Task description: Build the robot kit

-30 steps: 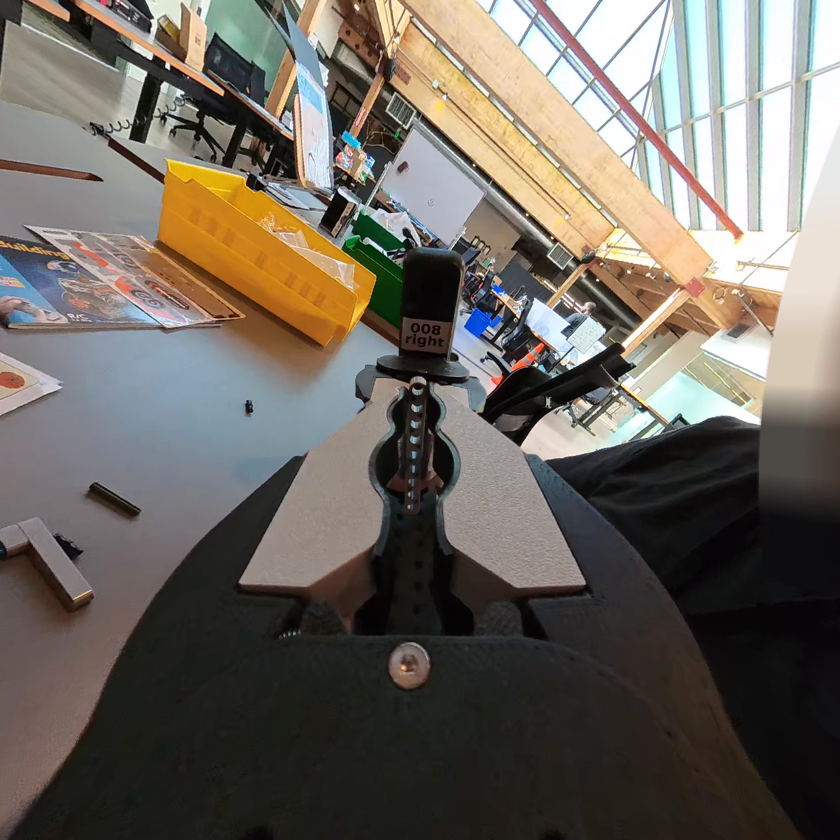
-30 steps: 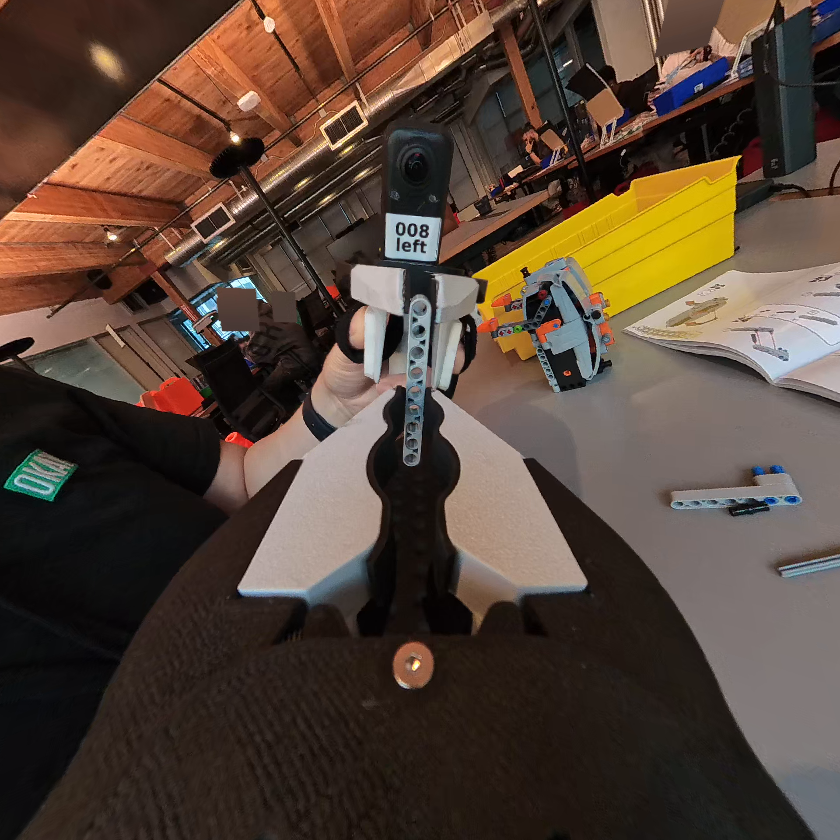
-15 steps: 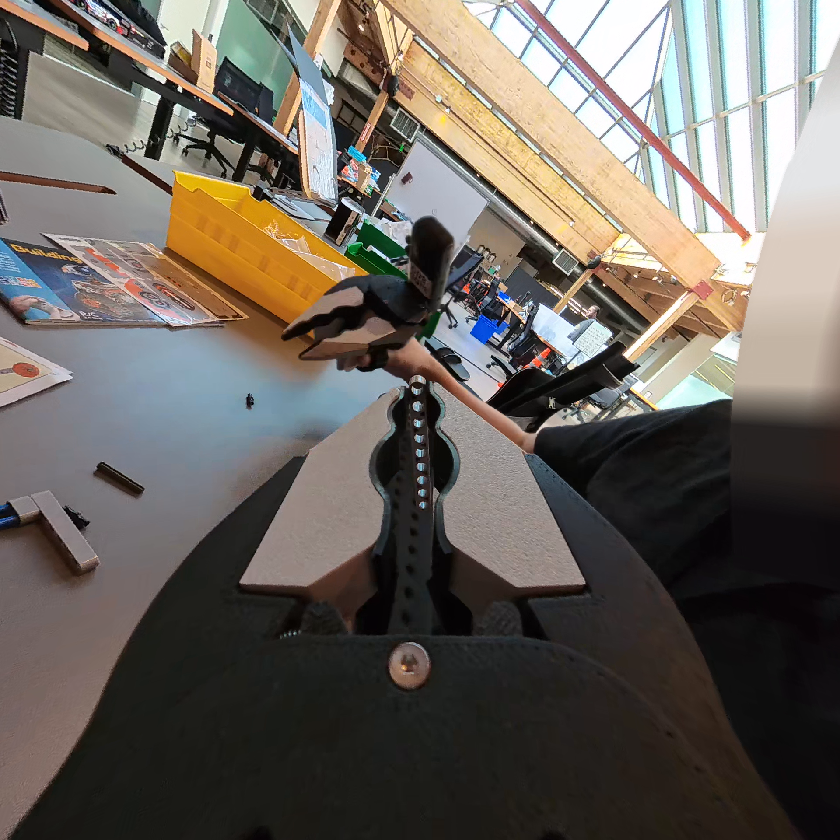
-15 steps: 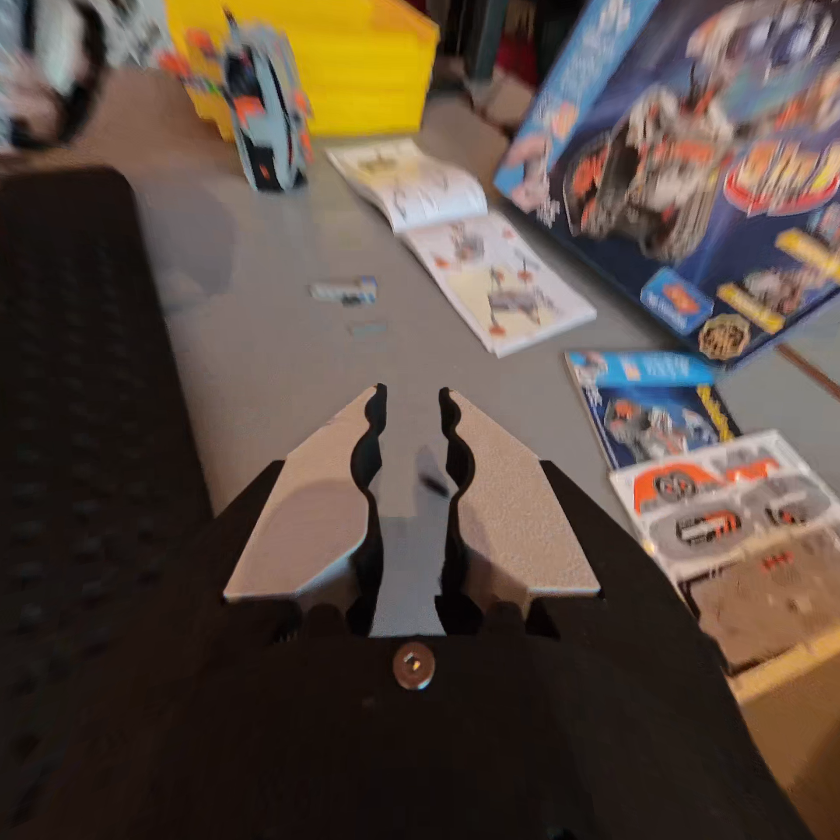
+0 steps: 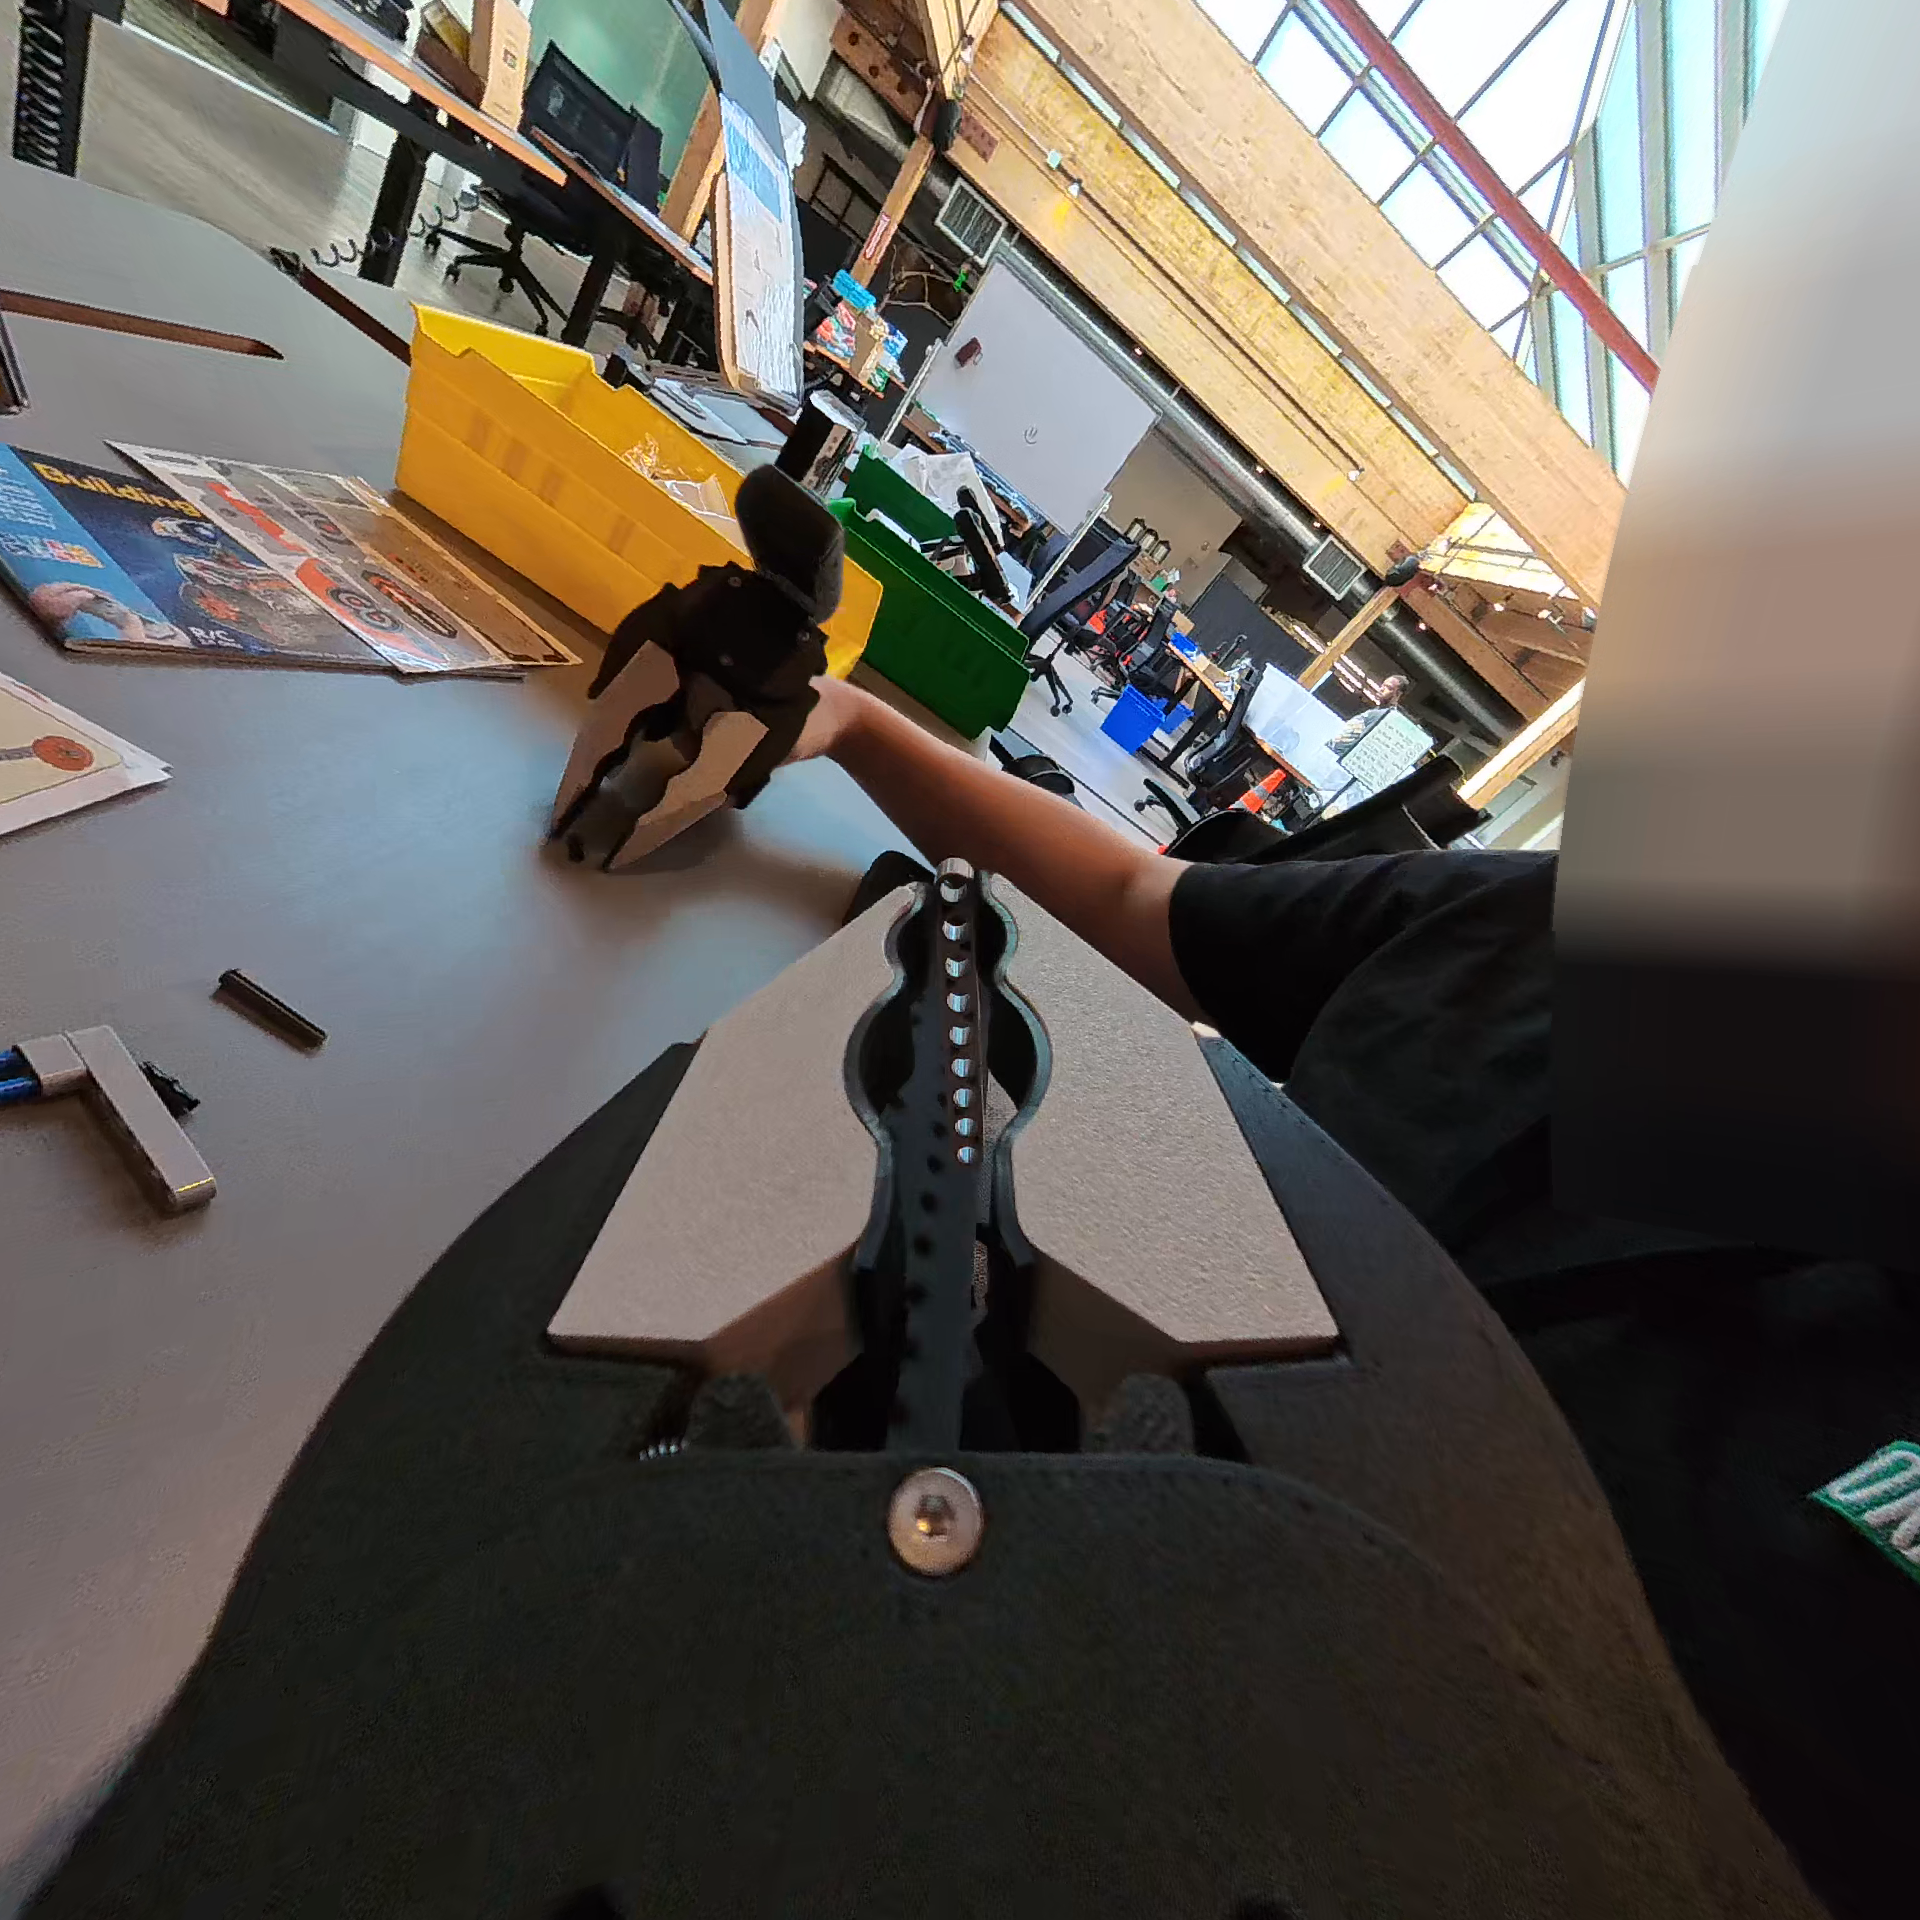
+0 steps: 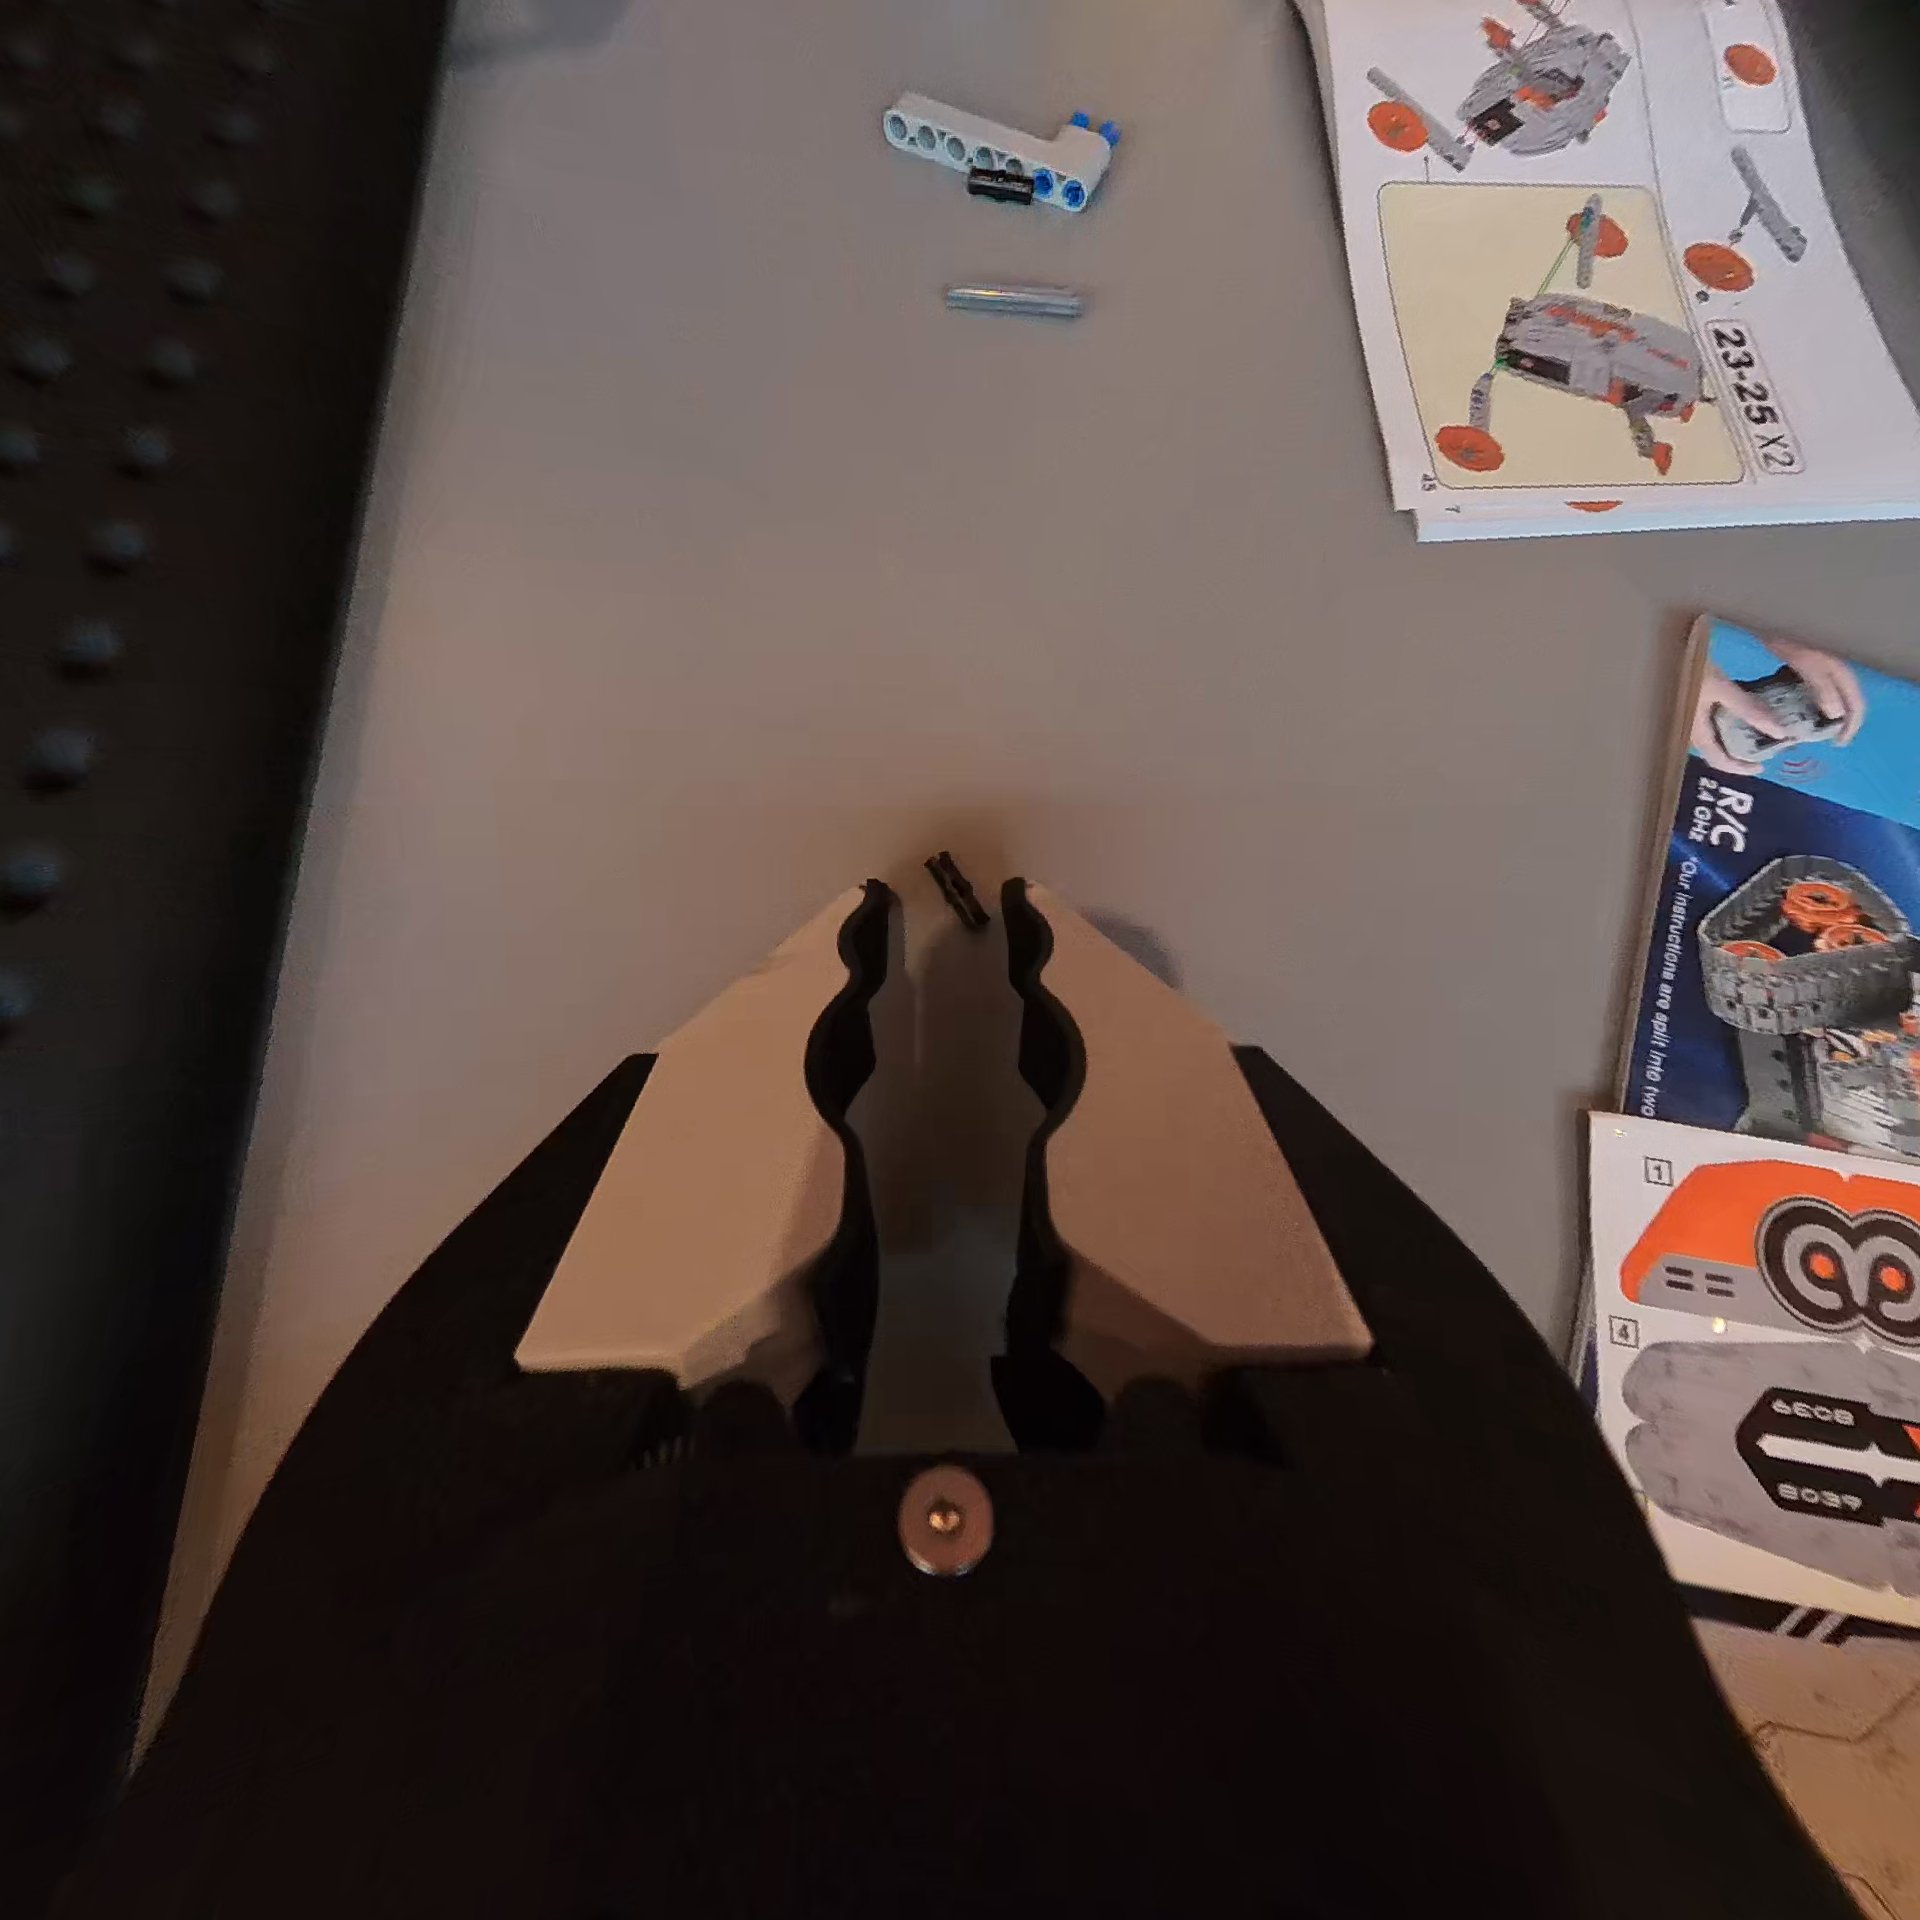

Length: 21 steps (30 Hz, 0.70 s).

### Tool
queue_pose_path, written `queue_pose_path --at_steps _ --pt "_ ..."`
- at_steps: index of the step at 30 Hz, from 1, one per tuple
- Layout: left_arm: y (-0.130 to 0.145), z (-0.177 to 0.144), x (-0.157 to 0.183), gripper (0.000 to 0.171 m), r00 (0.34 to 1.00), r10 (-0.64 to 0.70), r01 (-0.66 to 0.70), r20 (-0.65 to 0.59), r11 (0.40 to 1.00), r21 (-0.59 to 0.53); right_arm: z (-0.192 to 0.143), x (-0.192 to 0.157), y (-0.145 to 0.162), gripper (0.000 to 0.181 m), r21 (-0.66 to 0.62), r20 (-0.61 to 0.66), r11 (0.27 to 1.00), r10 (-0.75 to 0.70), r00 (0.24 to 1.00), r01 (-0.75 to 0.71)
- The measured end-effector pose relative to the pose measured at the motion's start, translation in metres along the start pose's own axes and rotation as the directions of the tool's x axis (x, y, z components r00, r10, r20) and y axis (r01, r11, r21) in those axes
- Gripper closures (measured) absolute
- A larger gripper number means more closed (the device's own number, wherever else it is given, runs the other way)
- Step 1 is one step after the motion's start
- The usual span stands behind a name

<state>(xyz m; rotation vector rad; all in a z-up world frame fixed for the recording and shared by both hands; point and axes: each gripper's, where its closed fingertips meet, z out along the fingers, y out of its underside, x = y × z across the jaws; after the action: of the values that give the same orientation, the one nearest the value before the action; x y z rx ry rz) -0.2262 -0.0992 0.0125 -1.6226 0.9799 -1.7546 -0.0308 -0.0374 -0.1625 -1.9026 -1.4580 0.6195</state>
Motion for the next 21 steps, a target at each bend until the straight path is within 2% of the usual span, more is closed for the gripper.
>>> queue_pose_path --at_steps 7,12,17,21 --pt "0.007 0.011 -0.008 0.167 0.999 -0.031 0.031 0.015 0.999 -0.025 -0.002 0.005 0.002 0.171 0.045 0.070 0.997 0.059 0.996 -0.062" --pt "0.012 0.018 -0.014 0.167 0.998 -0.058 0.058 0.017 0.997 -0.050 0.000 0.001 0.001 0.173 0.042 0.088 0.999 0.024 0.996 -0.028" --pt "0.013 0.018 -0.013 0.167 0.998 -0.058 0.059 0.030 0.997 -0.052 0.000 0.001 0.001 0.178 0.042 0.067 0.999 0.001 0.998 -0.003" --pt "0.013 0.014 -0.011 0.167 0.998 -0.040 0.042 0.049 0.998 -0.042 0.000 0.002 -0.001 0.178 0.046 0.000 0.998 -0.049 0.999 0.049"
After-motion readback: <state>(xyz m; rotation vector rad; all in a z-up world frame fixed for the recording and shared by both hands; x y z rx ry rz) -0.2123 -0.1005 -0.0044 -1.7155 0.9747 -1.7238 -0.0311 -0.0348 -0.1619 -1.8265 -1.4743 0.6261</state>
